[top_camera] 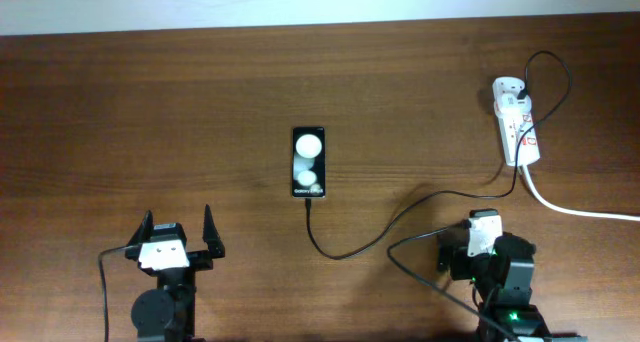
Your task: Plug charger to phone and switch on socket
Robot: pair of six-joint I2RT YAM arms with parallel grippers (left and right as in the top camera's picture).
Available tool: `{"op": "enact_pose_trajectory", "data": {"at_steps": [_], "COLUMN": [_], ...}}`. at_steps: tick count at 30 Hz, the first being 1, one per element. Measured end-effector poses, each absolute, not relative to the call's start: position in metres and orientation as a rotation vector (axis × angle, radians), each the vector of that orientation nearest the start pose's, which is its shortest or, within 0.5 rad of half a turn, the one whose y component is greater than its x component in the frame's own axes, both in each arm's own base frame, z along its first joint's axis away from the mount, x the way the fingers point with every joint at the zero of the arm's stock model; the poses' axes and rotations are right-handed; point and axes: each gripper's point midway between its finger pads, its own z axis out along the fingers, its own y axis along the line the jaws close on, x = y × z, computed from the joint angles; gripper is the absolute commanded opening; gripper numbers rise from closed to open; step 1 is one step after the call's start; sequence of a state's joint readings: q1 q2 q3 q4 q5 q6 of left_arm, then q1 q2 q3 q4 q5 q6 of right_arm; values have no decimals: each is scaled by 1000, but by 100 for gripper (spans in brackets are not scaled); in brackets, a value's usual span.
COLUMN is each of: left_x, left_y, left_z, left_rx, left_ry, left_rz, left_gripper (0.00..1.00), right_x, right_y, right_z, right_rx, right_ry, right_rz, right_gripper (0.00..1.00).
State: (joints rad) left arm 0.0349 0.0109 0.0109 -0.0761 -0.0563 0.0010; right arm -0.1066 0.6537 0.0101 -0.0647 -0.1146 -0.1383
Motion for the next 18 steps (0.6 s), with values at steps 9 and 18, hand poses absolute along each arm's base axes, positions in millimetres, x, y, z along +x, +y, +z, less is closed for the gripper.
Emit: {"op": "enact_pose_trajectory", "data": {"at_steps": [9, 18], "left_x": [245, 245], "left_y": [18, 18], "left_z": [158, 158], "left_rx": [-71, -71], "left_ry": [1646, 1645], "left_rz": [73, 73], "left_gripper": [99, 99], "right_x": [249, 246], "right_y": [24, 16], "right_z": [130, 159], "right_rx": [-219, -186], "right_ry": [1755, 1632], "right_rz": [10, -27], "right_gripper": [99, 99]}}
